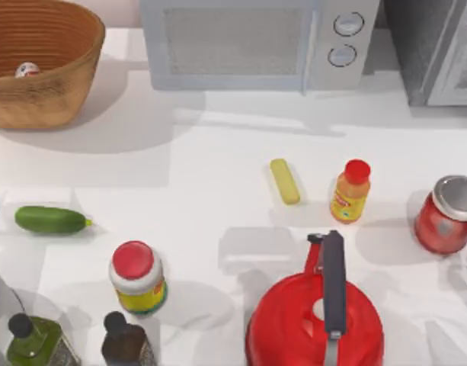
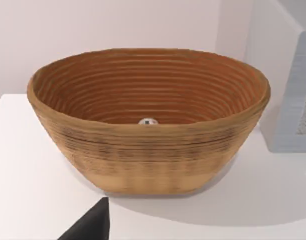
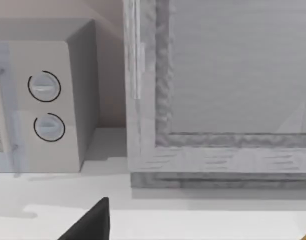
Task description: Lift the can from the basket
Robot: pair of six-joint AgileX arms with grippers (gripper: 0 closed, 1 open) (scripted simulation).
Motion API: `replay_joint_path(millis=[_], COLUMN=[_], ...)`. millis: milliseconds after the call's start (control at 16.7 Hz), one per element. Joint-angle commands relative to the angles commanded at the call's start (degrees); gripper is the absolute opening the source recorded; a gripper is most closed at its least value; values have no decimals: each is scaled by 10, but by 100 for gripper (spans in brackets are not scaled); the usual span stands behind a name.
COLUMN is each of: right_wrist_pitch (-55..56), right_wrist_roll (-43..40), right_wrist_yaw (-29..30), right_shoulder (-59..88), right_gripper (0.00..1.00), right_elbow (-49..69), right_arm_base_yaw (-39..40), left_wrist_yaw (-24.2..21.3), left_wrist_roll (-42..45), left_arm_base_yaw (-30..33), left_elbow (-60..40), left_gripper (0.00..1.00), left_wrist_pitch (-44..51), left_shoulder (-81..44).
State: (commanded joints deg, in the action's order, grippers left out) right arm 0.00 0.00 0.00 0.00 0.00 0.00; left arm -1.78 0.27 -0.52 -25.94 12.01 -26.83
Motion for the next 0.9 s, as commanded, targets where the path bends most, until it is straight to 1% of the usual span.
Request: replay_joint_path(millis=[240, 660, 900], right_wrist_pitch=[0, 0, 0], right_wrist_roll=[0, 0, 0], right_wrist_yaw=[0, 0, 0], right_shoulder=[0, 0, 0], right_gripper=[100, 100, 100], right_elbow=[0, 0, 0], right_arm_base_yaw=[0, 0, 0], left_wrist_yaw=[-11, -25, -29], left_wrist_roll=[4, 17, 26], left_arm_base_yaw=[-4, -14, -21], left_elbow=[-197, -574, -771], left_gripper=[100, 100, 100], left_wrist_pitch=[91, 272, 368], left_shoulder=[-207, -614, -832])
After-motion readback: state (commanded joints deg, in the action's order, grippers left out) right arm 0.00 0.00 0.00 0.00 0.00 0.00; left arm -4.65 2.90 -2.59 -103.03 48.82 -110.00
